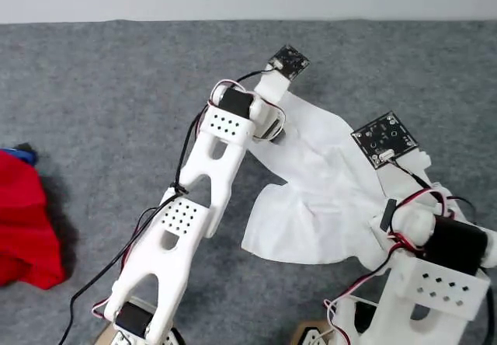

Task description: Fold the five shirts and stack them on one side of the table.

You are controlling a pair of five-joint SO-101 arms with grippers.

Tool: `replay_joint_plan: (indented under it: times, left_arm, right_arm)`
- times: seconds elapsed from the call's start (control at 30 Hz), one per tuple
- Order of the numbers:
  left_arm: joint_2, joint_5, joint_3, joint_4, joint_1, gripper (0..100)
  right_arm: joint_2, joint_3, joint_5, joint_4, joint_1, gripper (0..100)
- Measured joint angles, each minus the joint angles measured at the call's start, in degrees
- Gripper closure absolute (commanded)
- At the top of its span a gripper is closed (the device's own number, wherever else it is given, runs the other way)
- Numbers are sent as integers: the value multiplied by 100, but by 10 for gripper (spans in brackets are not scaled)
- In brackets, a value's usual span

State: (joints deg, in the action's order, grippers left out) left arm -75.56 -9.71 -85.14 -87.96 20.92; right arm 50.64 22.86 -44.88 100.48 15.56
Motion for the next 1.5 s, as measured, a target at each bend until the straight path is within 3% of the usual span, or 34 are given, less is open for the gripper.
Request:
replay_joint_plan:
  times: [0.23,0.4,0.53,0.67,1.0,1.2,1.33,1.5]
  left_arm:
    - [-26,-431,0,-352,0,714]
    - [-26,-571,0,-519,0,855]
    - [-26,-1090,0,-738,26,993]
    - [-26,-1459,0,-949,79,995]
    - [0,-1530,105,-1090,-202,996]
    - [923,-1503,1380,-1090,-598,996]
    - [2048,-1503,2927,-1090,-695,996]
    - [3569,-1521,5081,-1090,-695,995]
  right_arm:
    - [0,0,0,0,0,988]
    - [0,0,0,0,0,988]
    - [0,0,0,0,0,988]
    - [0,0,0,0,0,988]
    - [0,0,0,0,0,988]
    - [0,0,18,0,0,988]
    - [0,-44,18,0,-9,988]
    - [0,-273,26,0,-580,988]
